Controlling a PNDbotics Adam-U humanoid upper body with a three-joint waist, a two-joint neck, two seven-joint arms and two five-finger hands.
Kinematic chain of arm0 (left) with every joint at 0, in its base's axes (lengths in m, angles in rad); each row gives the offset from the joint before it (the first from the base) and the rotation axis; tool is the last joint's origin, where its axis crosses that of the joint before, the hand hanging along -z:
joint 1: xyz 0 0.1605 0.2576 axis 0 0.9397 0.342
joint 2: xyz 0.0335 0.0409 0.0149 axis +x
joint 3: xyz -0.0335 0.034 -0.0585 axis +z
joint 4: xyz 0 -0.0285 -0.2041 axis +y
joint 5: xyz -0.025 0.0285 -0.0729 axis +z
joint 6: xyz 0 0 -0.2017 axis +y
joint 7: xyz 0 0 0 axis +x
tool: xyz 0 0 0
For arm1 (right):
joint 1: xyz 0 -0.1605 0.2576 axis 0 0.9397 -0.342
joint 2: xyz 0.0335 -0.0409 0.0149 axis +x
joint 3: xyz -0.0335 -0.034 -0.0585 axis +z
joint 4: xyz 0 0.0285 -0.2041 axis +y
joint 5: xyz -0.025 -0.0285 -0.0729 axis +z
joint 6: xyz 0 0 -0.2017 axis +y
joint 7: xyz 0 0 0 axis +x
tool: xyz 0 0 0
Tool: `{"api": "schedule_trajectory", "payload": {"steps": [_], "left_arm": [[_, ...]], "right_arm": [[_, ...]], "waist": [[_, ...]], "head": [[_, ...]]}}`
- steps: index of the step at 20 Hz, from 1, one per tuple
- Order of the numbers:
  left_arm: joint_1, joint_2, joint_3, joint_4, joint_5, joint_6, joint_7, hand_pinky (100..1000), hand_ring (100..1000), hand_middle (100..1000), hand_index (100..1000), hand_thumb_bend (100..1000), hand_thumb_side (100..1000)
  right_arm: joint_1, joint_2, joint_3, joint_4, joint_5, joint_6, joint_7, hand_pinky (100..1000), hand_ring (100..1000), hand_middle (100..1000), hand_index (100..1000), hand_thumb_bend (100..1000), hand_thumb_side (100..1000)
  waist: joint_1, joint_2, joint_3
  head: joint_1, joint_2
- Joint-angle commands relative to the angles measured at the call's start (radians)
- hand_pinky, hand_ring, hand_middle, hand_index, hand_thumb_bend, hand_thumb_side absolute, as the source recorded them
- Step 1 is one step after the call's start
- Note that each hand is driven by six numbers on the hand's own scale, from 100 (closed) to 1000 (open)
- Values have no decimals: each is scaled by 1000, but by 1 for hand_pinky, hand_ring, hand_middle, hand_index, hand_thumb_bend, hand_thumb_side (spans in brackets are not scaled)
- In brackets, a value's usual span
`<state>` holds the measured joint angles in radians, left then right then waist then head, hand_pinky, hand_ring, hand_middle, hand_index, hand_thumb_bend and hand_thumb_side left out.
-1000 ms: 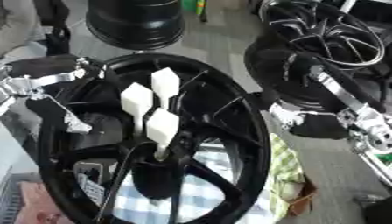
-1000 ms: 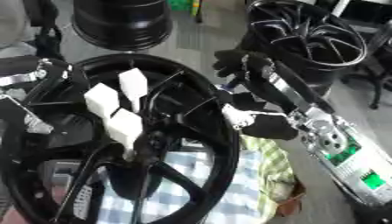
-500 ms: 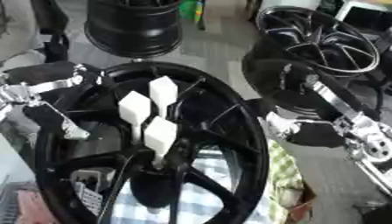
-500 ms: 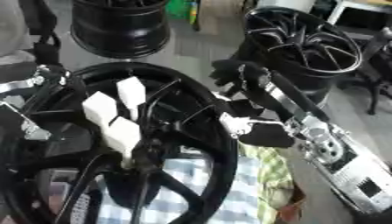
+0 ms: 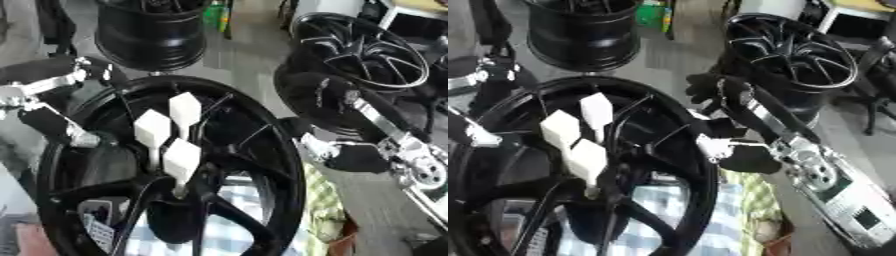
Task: Pull the pin out of the wheel hub.
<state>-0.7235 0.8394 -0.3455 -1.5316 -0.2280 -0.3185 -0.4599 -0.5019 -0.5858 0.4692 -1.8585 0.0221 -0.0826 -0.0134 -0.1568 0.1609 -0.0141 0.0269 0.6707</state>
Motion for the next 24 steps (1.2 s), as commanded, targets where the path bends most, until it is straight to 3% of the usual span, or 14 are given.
{"api": "schedule_trajectory", "payload": {"steps": [1,11,24], "left_arm": [[-31,8,15,5,12,-3,1,775,778,768,846,544,465],[-107,-8,-12,53,-65,-27,-104,795,782,756,837,505,448],[-123,-23,-33,96,-161,-54,-274,803,775,748,835,493,423]], "right_arm": [[-17,-16,-6,-9,-9,-1,5,672,776,769,908,100,280],[-36,-9,4,-13,-20,1,18,672,776,769,908,100,282],[-42,-8,6,-11,-25,-1,23,672,776,769,909,100,285]], "waist": [[6,-15,-2],[3,-3,-38],[5,7,-56]], "head": [[4,-16],[36,9],[51,52]]}}
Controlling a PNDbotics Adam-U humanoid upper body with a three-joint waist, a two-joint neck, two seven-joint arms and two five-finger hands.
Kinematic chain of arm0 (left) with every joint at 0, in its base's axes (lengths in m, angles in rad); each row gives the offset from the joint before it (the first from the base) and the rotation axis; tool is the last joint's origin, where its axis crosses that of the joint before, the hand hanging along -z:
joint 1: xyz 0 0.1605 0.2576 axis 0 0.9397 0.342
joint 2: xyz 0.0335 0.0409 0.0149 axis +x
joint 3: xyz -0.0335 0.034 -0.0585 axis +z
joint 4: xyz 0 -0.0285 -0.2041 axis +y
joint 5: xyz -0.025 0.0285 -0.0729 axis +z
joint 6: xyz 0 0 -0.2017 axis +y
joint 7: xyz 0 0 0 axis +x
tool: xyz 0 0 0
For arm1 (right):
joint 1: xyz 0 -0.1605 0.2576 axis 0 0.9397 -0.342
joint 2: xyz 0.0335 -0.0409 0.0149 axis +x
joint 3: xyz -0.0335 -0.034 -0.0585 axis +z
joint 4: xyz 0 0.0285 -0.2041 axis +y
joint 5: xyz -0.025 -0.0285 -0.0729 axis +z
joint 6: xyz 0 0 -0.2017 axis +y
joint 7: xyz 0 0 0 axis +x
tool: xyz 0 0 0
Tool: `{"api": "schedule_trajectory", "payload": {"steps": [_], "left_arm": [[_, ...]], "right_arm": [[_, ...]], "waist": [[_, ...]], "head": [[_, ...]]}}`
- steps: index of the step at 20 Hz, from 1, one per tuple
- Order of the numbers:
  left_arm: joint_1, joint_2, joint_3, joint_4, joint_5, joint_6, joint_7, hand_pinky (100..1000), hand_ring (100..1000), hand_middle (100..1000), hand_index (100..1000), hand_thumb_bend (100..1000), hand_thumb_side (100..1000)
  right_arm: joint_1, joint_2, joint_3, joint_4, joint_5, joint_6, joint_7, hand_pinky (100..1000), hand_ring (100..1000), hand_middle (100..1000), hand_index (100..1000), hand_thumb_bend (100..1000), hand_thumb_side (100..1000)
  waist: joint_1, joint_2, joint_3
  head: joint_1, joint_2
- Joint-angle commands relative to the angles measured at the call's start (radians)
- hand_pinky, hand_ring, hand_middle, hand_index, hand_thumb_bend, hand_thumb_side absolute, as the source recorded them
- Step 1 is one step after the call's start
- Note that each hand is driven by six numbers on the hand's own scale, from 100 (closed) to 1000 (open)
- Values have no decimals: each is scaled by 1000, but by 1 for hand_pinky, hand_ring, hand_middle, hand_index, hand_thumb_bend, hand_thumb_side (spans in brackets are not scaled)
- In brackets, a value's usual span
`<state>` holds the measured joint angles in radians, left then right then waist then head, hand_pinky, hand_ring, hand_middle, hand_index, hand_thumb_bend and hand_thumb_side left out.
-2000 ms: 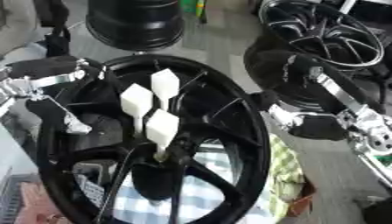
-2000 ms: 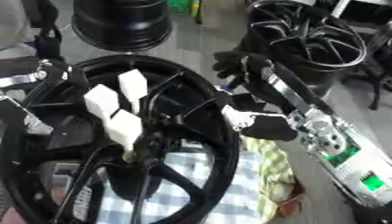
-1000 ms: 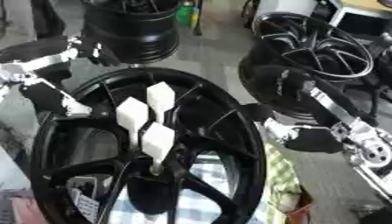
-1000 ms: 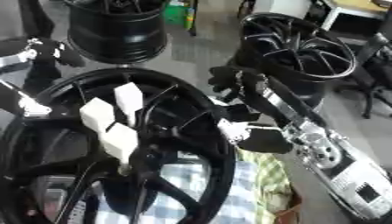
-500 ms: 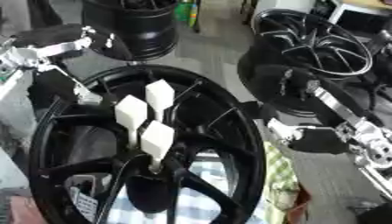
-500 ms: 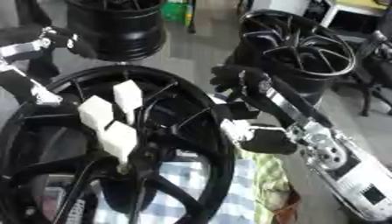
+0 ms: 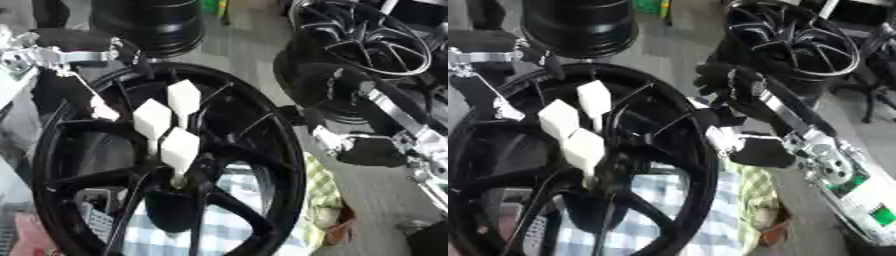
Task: Pull the pin out of the wheel hub.
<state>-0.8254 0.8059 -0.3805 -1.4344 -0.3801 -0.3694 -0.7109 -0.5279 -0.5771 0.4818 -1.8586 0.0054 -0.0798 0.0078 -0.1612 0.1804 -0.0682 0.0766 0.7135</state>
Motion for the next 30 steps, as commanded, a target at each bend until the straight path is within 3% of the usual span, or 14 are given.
{"api": "schedule_trajectory", "payload": {"steps": [1,30], "left_arm": [[-19,11,1,2,-11,-4,-31,803,775,748,835,494,423],[-26,17,-3,-5,77,21,-78,798,784,768,851,558,477]], "right_arm": [[-16,-16,-7,-10,-8,-4,2,672,776,769,909,100,285],[-4,-16,-9,6,-10,-19,-2,671,776,768,909,100,288]], "waist": [[10,-12,-2],[14,-6,7]], "head": [[1,11],[-6,36]]}}
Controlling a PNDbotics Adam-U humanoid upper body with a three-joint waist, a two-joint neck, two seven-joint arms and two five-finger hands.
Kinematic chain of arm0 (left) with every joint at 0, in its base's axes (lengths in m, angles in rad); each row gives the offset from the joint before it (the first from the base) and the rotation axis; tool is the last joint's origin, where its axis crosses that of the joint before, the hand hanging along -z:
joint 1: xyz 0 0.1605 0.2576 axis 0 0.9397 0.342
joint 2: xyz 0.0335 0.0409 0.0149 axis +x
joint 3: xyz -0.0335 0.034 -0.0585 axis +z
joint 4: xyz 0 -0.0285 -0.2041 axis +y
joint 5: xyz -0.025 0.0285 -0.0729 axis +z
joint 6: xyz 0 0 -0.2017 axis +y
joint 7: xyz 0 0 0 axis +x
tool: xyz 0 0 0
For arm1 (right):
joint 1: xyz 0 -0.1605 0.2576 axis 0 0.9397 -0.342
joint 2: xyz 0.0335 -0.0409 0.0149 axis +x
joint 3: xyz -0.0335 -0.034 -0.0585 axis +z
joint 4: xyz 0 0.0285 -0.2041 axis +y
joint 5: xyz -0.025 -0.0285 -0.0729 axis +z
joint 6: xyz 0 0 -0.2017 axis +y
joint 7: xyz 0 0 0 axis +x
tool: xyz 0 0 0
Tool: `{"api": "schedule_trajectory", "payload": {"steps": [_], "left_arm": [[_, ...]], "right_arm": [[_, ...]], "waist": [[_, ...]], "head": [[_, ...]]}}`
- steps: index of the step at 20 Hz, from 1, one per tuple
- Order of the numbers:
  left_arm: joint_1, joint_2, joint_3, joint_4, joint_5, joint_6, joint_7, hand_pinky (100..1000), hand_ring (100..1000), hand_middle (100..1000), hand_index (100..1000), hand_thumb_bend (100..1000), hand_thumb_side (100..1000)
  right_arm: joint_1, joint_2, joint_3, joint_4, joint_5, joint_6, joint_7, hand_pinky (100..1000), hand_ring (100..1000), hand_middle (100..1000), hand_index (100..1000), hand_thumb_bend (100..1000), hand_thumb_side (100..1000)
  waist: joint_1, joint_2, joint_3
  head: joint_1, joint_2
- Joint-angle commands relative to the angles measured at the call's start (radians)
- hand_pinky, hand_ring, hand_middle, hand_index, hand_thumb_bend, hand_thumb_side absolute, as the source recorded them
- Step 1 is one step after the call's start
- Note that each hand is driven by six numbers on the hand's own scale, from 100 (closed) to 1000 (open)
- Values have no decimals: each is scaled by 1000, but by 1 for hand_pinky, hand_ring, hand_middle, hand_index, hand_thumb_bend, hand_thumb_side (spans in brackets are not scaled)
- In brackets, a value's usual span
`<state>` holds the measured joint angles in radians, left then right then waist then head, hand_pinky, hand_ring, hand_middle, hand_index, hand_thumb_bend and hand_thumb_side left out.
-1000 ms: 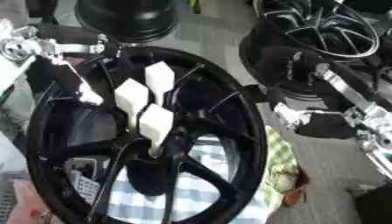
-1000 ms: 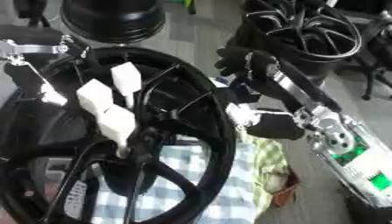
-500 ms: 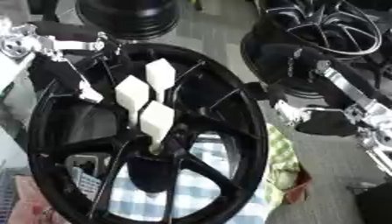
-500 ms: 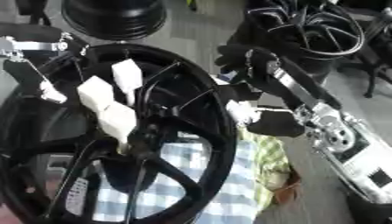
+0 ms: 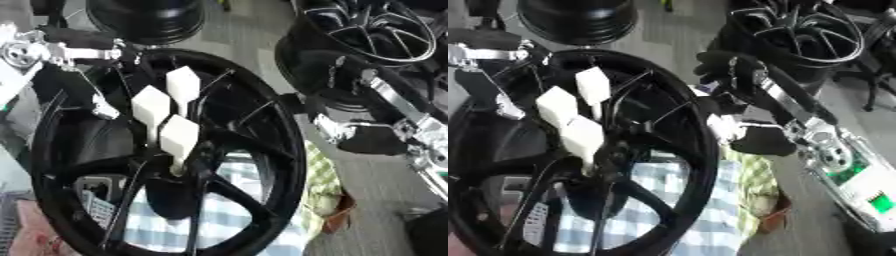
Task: Pull the pin out of the wheel hub.
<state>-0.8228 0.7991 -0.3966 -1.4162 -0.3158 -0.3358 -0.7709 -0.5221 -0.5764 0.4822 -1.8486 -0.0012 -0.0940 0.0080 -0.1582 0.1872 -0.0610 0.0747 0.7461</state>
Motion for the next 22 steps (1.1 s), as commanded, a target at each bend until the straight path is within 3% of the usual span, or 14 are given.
{"api": "schedule_trajectory", "payload": {"steps": [1,22], "left_arm": [[-31,26,15,-28,15,-11,-17,799,788,775,853,560,480],[-31,5,-9,-15,19,-10,-50,793,778,755,848,567,491]], "right_arm": [[-11,-16,-9,-3,-2,-6,-2,671,776,768,909,100,288],[-11,-11,-9,5,0,-15,-1,672,776,768,910,100,289]], "waist": [[12,-12,1],[14,-10,-6]], "head": [[-5,4],[-6,17]]}}
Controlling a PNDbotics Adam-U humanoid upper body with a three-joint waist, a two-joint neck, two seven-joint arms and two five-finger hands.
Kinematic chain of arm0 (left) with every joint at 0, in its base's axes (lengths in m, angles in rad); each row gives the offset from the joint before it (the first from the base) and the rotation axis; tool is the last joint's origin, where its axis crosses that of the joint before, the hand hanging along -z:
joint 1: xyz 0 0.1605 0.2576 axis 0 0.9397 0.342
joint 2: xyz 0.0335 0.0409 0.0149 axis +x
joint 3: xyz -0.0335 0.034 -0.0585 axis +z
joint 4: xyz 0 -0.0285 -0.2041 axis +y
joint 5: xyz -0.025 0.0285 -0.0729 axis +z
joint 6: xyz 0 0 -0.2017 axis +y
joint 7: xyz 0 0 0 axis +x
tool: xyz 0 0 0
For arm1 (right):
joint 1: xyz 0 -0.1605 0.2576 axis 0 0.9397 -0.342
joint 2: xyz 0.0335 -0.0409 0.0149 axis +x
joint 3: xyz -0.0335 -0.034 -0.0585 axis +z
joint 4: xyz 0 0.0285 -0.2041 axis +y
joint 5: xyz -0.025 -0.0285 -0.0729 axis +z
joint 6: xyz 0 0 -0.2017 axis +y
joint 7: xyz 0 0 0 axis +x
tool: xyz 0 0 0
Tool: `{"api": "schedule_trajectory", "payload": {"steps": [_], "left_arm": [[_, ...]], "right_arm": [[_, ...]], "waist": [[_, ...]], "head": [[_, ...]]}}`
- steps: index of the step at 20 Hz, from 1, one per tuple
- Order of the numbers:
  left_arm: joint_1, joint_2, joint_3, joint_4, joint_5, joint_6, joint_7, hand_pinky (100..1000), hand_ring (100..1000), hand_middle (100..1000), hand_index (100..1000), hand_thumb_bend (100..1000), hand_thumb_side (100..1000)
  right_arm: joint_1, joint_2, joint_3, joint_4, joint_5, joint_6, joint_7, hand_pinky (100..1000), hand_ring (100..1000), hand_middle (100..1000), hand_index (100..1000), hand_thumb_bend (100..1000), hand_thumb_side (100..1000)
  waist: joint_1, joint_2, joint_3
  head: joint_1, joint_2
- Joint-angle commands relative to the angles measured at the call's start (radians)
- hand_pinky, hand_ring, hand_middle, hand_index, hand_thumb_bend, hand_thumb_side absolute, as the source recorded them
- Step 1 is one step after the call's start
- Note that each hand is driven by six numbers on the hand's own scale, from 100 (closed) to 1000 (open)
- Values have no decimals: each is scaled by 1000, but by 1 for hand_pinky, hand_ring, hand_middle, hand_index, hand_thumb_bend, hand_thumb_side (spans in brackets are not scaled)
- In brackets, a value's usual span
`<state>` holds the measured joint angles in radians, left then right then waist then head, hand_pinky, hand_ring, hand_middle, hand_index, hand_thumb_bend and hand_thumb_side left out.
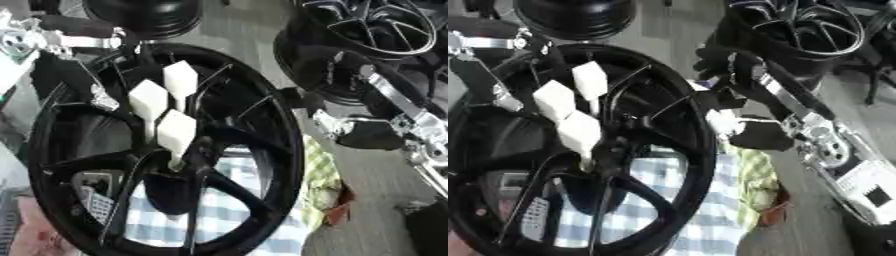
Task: Pull the pin out of the wheel hub.
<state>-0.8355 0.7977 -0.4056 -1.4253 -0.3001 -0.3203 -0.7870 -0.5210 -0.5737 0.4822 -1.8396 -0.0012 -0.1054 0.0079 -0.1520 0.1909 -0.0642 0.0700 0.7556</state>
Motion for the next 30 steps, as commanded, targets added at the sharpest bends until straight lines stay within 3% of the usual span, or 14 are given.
{"api": "schedule_trajectory", "payload": {"steps": [1,23,30], "left_arm": [[-18,5,-2,-7,6,-26,-38,792,772,748,844,565,491],[-9,6,-35,-49,97,2,-95,779,746,710,824,537,506],[-10,6,-32,-49,106,3,-89,761,672,614,751,466,485]], "right_arm": [[-12,-14,-8,-4,0,-4,0,672,776,768,910,100,290],[-11,-15,-9,-1,2,-7,4,673,777,769,909,100,290],[-10,-16,-10,0,1,-8,4,673,777,769,909,100,291]], "waist": [[8,-14,-2],[10,-18,1],[9,-18,1]], "head": [[-2,7],[-14,14],[-19,14]]}}
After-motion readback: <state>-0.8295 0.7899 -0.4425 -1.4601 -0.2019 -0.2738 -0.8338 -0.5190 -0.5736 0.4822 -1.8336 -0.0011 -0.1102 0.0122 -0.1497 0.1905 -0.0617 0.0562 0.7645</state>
